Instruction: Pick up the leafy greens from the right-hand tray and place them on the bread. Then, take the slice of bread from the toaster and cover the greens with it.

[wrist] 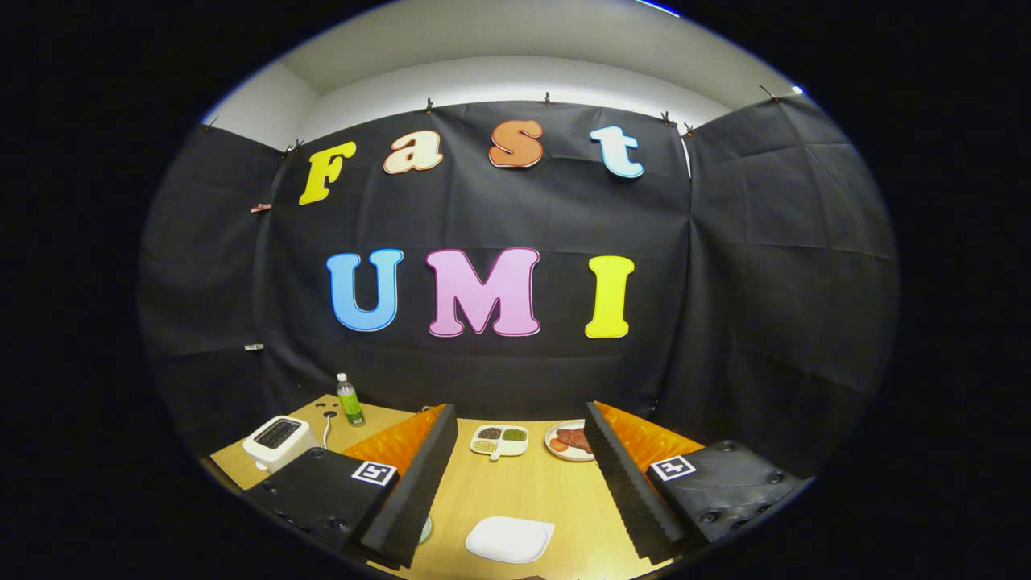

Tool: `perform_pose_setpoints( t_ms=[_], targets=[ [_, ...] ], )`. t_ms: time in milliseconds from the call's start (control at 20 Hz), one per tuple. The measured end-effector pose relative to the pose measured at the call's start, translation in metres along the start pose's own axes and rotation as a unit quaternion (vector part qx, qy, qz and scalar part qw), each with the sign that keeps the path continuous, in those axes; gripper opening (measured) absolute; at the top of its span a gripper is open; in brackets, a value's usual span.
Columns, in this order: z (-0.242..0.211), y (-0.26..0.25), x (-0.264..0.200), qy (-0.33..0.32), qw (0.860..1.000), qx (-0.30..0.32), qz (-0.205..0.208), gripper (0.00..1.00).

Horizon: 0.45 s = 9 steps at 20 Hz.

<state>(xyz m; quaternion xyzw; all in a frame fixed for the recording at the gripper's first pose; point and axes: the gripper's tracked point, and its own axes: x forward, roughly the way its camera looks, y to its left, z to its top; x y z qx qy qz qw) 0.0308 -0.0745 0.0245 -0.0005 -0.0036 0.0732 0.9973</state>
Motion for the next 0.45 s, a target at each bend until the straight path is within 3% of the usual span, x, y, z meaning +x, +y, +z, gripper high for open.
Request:
perform_pose_setpoints(
  t_ms=[450],
  targets=[
    [-0.005, -0.01, 0.013, 0.014, 1.0, 0.014, 0.015, 0.98]
  ],
)
